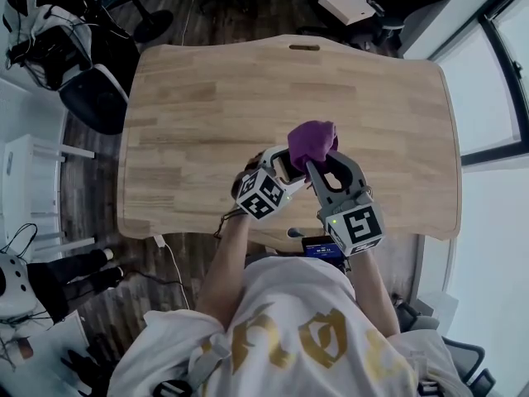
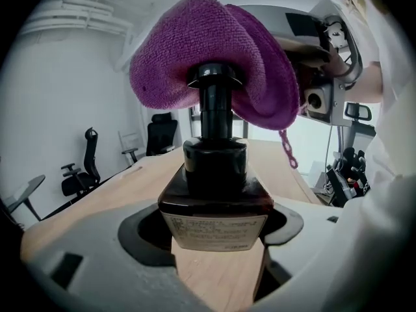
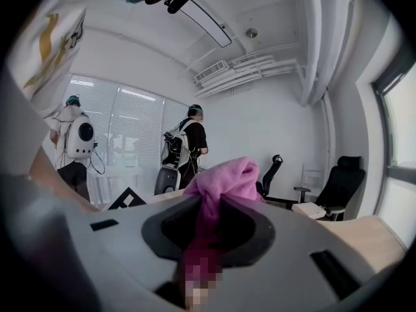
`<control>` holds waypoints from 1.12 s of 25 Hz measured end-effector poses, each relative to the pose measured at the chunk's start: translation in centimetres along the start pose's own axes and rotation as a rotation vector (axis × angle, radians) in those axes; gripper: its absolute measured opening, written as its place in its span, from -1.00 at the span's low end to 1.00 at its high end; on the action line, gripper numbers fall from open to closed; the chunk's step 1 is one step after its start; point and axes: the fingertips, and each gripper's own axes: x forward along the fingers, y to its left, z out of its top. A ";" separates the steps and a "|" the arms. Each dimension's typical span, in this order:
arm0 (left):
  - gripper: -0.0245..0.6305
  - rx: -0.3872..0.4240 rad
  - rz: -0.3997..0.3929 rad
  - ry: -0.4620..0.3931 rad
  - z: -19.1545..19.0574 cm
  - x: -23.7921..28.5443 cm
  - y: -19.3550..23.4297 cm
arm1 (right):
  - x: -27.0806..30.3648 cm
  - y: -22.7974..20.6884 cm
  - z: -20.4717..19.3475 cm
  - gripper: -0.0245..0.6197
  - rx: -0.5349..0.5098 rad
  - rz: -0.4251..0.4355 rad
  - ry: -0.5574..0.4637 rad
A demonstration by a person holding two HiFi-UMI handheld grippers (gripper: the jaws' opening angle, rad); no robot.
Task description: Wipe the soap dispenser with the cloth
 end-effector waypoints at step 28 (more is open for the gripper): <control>0.12 -0.044 -0.012 -0.142 3.1 -1.4 -1.0 | -1.3 -2.6 0.5 -0.70 0.026 -0.093 -0.003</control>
